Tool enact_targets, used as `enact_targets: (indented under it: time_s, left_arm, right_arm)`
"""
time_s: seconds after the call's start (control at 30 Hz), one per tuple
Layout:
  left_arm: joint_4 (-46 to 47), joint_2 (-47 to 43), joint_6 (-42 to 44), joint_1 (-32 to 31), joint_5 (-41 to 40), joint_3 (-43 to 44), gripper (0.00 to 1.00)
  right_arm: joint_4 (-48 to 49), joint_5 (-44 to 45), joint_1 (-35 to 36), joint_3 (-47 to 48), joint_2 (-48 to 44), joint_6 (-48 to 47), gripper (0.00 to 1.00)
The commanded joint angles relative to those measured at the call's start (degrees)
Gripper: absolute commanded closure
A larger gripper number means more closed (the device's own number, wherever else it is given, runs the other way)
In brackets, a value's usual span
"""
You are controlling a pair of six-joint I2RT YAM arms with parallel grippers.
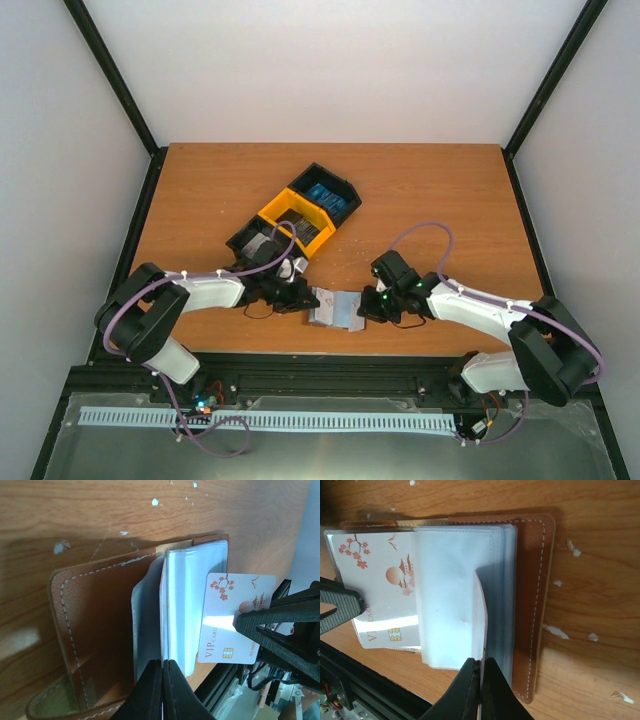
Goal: Put the credit cards into the card holder
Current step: Insert the credit card into the card holder.
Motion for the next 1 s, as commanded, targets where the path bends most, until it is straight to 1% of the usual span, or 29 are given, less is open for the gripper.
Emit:
enact_targets:
  time_s: [0.0, 0.13, 0.27, 0.47, 0.97]
  left_arm:
    - [2.7, -1.7, -2.4, -0.8, 0.2, -0.1, 0.99]
    - [0.5, -3.6, -2.0, -0.8, -1.5, 0.0, 0.99]
    - [2.0, -4.0, -2.3, -0.8, 0.0, -0.3, 0.99]
    - [7.1, -2.4, -4.6, -0.8, 2.2, -1.6, 0.99]
    - [13.3, 2.8, -4.8, -0.9, 3.2, -4.1, 0.99]
  right_arm:
    - [-9.0, 5.8, 0.0, 3.7, -0.7, -2.7, 0.97]
    - [-15.3, 10.0, -0.4, 8.9, -2.0, -5.6, 0.97]
    - [-17.4, 11.4, -0.5, 9.8, -0.2, -7.6, 0.97]
    - [-15.1, 9.3, -0.5, 8.6, 1.0, -8.4, 0.97]
    - [-13.0, 6.9, -0.5, 6.9, 1.7, -8.7, 0.97]
